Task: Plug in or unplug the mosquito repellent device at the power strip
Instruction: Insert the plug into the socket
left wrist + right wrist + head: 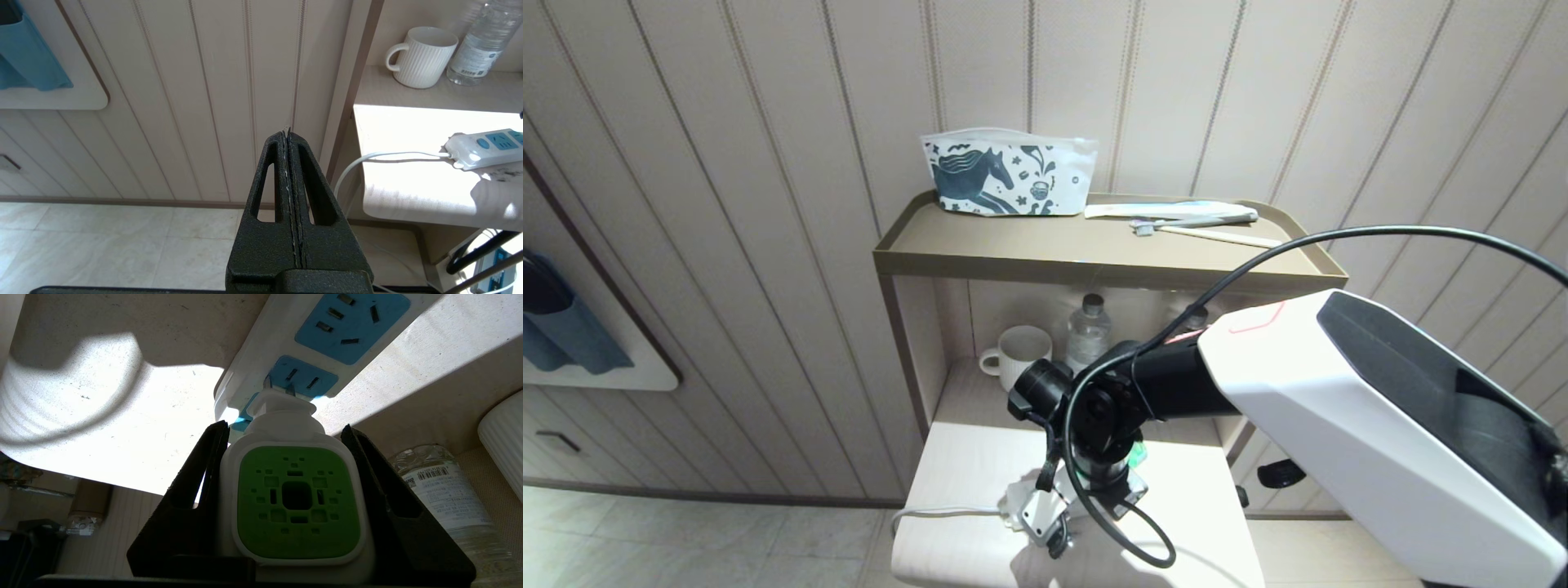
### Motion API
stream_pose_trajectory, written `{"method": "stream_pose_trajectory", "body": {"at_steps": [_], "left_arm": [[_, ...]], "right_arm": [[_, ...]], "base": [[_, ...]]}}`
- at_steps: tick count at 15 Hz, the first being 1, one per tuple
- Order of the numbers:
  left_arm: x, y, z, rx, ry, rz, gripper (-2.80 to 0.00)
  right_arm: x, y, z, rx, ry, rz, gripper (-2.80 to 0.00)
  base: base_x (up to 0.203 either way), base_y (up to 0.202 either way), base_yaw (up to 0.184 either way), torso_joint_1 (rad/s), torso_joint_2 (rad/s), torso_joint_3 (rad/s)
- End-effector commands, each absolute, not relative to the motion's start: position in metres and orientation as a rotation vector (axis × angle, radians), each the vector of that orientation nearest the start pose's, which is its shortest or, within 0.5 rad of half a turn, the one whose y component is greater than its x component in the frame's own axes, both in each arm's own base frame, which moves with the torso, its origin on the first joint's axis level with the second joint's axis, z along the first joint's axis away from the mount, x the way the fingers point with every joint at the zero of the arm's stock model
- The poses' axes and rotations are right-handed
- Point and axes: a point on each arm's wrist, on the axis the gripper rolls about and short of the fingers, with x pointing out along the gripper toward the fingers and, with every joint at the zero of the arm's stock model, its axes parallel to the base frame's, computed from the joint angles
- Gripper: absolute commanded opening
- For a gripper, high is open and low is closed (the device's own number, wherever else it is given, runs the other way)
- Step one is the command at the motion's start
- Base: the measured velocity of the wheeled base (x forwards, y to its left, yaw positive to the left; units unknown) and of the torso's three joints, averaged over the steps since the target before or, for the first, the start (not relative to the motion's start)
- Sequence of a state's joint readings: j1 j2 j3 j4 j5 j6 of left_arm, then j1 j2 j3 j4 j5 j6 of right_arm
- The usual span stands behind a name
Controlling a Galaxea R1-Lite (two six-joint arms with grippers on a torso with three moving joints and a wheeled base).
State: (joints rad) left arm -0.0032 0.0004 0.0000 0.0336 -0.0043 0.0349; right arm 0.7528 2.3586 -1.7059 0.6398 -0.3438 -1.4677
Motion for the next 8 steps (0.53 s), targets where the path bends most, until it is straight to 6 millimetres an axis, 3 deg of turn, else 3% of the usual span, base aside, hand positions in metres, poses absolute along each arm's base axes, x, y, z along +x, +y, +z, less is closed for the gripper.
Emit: {"method": "stream_pose_trajectory", "body": {"at_steps": [1,8], "left_arm": [[-0.0229,0.0,0.072,0.035,0.034,-0.008,-2.8],[-0.0229,0.0,0.072,0.035,0.034,-0.008,-2.8]], "right_arm": [[0.3132,0.2825,0.0778,-1.946,0.685,1.182,-2.8],[0.3113,0.2817,0.0805,-1.946,0.681,1.179,-2.8]], "base": [[0.0,0.0,0.0,0.0,0.0,0.0],[0.0,0.0,0.0,0.0,0.0,0.0]]}}
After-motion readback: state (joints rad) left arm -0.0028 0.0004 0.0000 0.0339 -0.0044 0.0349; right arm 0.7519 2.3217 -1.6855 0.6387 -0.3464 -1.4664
